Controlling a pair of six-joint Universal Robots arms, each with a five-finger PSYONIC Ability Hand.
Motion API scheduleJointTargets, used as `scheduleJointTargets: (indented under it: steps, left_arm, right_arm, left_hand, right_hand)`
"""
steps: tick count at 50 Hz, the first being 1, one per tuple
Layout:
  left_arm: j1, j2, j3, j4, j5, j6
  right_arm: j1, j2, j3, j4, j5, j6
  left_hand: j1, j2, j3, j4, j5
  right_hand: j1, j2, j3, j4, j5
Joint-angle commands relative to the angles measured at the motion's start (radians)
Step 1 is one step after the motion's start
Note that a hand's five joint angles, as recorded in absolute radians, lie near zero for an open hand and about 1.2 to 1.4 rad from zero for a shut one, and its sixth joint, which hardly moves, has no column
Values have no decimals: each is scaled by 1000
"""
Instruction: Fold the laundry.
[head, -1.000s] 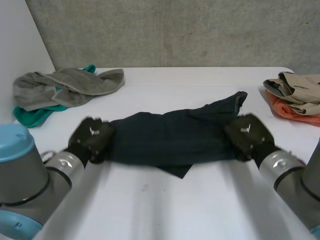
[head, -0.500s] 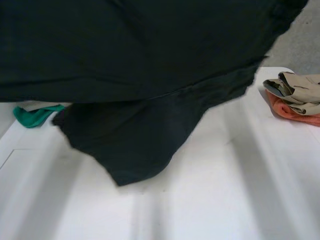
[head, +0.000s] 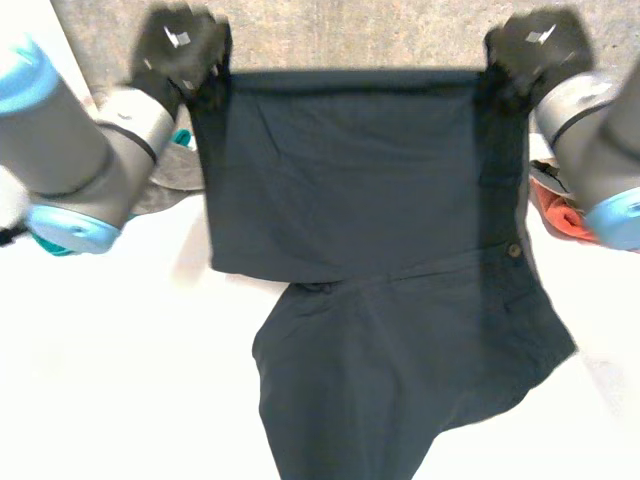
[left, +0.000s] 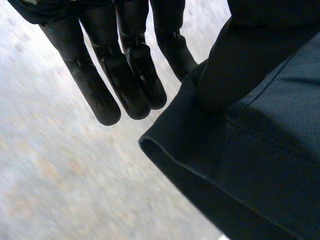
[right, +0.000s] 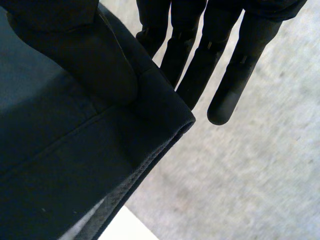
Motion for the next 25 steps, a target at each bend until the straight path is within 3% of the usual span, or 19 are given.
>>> scheduleJointTargets:
  steps: [1, 4, 5, 7, 9, 15, 23, 25]
  left_arm:
    - [27, -292, 175, 101, -3, 44]
    - [31, -381, 282, 129, -5, 72]
    - [31, -397, 305, 134, -3, 72]
    - [33, -423, 355, 144, -3, 72]
    - [33, -425, 369, 151, -8, 72]
    - [13, -374, 309, 148, -23, 67]
    - [-41, -69, -31, 109, -150, 70]
    - [-70, -8, -108, 73, -181, 67]
  right_arm:
    - [27, 272, -55, -259, 26, -34]
    - [42, 384, -114, -358, 17, -49]
    - [42, 409, -132, -373, 23, -54]
    - [42, 443, -175, -394, 29, -57]
    - [42, 458, -220, -403, 28, -58]
    - [42, 350, -191, -319, -3, -61]
    - [7, 92, 53, -52, -262, -78]
    - [-50, 41, 136, 1, -317, -112]
  left_hand:
    - [242, 199, 203, 197, 237]
    - [242, 199, 203, 197, 237]
    - [242, 199, 203, 197, 237]
    - [-474, -516, -512, -518, -479]
    - [-980, -1022, -1019, -1025, -985]
    - [-971, -1013, -1009, -1015, -976]
    - [-924, -966, -962, -968, -929]
    - [-897, -940, -936, -942, -902]
  right_hand:
    - [283, 228, 208, 197, 201]
    - [264, 208, 188, 178, 182]
    - [-50, -106, -126, -136, -132]
    - [-912, -968, -987, -998, -994]
    - [-939, -994, -1014, -1024, -1020]
    - [-939, -994, -1014, -1024, -1020]
    - [-939, -994, -1014, -1024, -1020]
    - [-939, -994, -1014, -1024, -1020]
